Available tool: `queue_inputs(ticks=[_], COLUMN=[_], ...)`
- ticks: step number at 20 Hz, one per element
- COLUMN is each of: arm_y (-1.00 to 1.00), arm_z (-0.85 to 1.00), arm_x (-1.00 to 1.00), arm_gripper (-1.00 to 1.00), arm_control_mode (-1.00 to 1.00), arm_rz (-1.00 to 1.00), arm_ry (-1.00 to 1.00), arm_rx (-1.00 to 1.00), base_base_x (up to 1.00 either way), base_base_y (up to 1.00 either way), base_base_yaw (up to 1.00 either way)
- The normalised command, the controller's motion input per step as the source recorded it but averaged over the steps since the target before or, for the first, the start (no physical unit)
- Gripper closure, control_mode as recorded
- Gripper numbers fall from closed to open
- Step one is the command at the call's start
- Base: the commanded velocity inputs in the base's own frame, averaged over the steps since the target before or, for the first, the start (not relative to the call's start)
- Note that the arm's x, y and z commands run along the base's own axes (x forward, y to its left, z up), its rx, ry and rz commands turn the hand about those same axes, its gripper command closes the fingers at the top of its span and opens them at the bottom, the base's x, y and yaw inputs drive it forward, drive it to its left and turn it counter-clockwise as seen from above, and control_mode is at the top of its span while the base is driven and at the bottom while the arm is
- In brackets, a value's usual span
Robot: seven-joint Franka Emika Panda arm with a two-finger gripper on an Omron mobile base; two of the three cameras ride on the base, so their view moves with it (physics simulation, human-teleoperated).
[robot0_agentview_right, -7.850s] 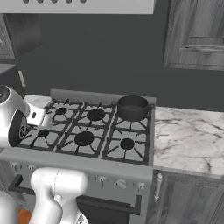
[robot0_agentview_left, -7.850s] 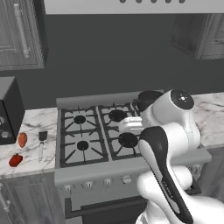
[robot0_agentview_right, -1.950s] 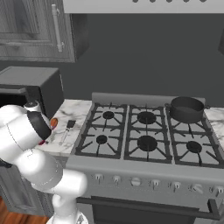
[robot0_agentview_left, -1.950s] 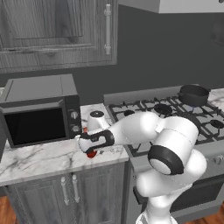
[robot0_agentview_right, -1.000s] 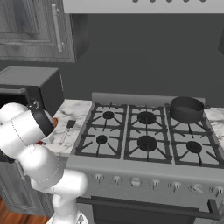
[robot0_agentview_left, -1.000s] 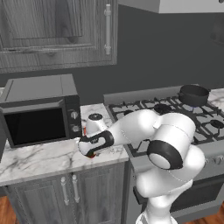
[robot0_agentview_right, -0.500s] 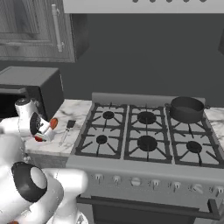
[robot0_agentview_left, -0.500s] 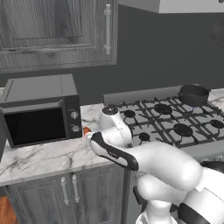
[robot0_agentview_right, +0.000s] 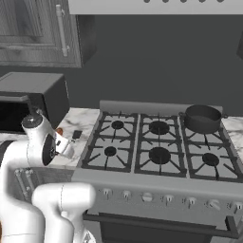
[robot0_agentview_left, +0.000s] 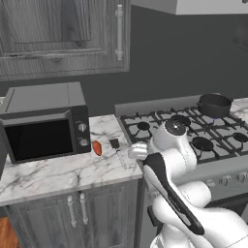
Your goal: Put the bell pepper and sweet potato in the pot. Retrieve the spatula and lightly stir the vegetables in the pot.
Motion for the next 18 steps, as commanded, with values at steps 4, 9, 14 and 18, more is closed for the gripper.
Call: queue_inputs(ticks=[4, 9, 14, 18], arm_y=[-0.89, -0.20, 0.00, 0.00], arm_z=[0.88, 0.12, 0.00, 0.00], arm_x=[-0.24, -0.14, 0.00, 0.00], arm_gripper=[1.00, 1.00, 1.00, 1.00], arm_control_mode=[-1.00, -1.00, -1.00, -1.00], arm_rz=[0.00, 0.00, 0.00, 0.00], arm_ry=[0.00, -0.04, 0.00, 0.00], arm_rx=[-0.06, 0.00, 0.00, 0.00], base_base_x=[0.00, 0.00, 0.00, 0.00], base_base_y=[0.00, 0.00, 0.00, 0.00], base_base_yaw=[0.00, 0.00, 0.00, 0.00])
